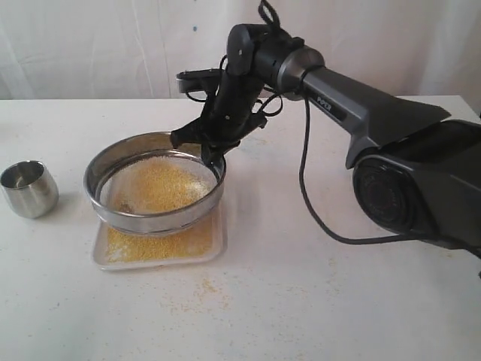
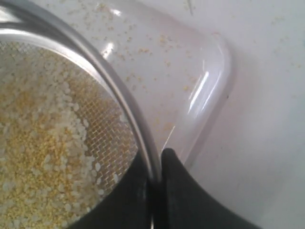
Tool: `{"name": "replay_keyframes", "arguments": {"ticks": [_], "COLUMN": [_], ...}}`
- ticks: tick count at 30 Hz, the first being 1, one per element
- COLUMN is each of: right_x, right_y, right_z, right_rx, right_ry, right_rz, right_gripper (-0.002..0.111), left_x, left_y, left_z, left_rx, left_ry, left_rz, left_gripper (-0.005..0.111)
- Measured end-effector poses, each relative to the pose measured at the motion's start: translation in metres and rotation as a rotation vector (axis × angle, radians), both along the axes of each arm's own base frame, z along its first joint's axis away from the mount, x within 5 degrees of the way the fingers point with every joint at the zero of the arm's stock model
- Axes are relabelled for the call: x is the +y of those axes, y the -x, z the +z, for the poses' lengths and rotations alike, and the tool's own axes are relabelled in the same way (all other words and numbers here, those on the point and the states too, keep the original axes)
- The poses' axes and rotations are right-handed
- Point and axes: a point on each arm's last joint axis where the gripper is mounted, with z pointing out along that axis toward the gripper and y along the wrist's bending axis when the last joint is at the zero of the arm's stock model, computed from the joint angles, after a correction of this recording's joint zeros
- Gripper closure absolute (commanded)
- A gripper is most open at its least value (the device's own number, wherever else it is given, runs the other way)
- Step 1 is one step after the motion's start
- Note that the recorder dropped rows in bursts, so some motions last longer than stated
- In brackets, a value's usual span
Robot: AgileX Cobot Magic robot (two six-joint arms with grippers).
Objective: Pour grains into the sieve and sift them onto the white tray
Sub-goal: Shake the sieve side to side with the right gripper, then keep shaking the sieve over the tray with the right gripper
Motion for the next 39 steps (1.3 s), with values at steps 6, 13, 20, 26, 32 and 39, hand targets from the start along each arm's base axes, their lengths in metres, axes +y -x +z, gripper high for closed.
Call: {"name": "replay_keyframes", "arguments": {"ticks": [6,13,20,26,32,39], "right_x": [-0.006,-0.001,0.007,0.005,0.004,0.005], "right_y": [-0.005,-0.005,-0.005,0.0,-0.002,-0.005], "right_z": [0.001,0.003,0.006,0.006,0.006,0.004], "right_rx": [0.048,0.009,-0.072,-0.023,-0.001,-0.003], "right_ry": [-0.06,-0.031,-0.016,-0.005,-0.021,-0.064], "right_rz": [-0.085,-0.134,-0.096,-0.003,-0.08,-0.104], "right_gripper": [0.108,0.108,0.108,0.108,0.108,0.108], "left_x": [0.0,0.0,0.0,0.0,0.0,0.0], "left_y": [0.0,0.0,0.0,0.0,0.0,0.0], "left_z": [0.0,-0.001,-0.002,-0.002,-0.002,-0.002], "left_rx": [0.004,0.01,0.017,0.019,0.02,0.023], "left_ry": [-0.001,-0.001,-0.002,-0.003,-0.003,-0.003], "left_rz": [-0.001,-0.002,-0.003,-0.003,-0.003,-0.004], "left_gripper": [0.107,0.107,0.107,0.107,0.107,0.107]}}
